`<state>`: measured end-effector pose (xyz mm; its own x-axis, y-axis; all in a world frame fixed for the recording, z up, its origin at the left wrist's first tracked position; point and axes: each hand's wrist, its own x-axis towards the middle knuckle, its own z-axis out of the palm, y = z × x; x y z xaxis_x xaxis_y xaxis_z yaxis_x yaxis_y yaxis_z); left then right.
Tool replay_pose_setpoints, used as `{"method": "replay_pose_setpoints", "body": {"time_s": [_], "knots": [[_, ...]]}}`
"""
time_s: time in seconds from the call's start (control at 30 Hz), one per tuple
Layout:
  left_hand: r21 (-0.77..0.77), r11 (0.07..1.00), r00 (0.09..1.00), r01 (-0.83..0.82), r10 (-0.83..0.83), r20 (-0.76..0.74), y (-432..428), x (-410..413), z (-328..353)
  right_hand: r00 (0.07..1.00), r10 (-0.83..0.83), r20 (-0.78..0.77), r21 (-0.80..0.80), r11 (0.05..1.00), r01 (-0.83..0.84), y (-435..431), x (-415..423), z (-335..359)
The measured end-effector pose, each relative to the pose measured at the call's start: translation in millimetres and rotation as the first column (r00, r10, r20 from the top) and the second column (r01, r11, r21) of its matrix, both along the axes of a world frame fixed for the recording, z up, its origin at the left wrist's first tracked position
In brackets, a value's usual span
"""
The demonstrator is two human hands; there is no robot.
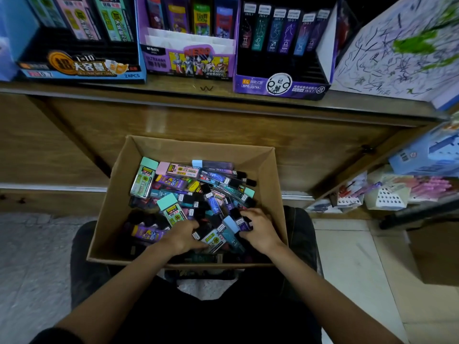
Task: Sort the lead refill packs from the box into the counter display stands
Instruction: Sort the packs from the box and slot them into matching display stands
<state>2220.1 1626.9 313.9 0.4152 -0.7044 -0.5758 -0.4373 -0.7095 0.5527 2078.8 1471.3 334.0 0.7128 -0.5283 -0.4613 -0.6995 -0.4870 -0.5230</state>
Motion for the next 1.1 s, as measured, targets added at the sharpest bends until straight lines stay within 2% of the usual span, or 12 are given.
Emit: {"method": "replay_pose_setpoints", "body": {"time_s": [0.17,0.23,0.3,0.4,0.57,0.73,0.87,0.97,1.1], "knots": [[-0.017,0.997,0.989,-0.075,0.072,-0.130,5,5,0,0.990,-0.139,-0.001,0.052,0.989,0.139,7,3,-2],[-0.028,0.988,0.970,-0.153,0.145,-0.197,7,7,-3,0.983,-0.181,-0.022,0.018,0.983,0.182,8,5,-3],[-0.012,0.970,0.936,-0.243,0.231,-0.266,8,10,-1,0.982,-0.188,-0.031,-0.023,0.982,0.187,8,6,-4],[-0.023,0.932,0.894,-0.363,0.341,-0.291,10,18,-4,0.983,-0.167,-0.073,-0.021,0.986,0.165,9,9,-2],[-0.042,0.825,0.775,-0.563,0.510,-0.374,11,26,-2,0.982,-0.145,-0.122,-0.036,0.989,0.142,16,15,-3],[-0.070,0.727,0.653,-0.683,0.564,-0.505,11,25,-5,0.960,-0.270,-0.068,0.090,0.957,0.276,10,17,-5],[-0.081,0.648,0.544,-0.758,0.558,-0.627,9,28,0,0.903,-0.429,0.016,0.339,0.852,0.398,9,16,-8],[-0.078,0.663,0.538,-0.745,0.527,-0.658,9,30,3,0.824,-0.562,0.073,0.454,0.754,0.474,6,14,-7],[-0.061,0.679,0.557,-0.731,0.544,-0.628,5,27,3,0.788,-0.594,0.161,0.510,0.734,0.449,1,16,-2]]}}
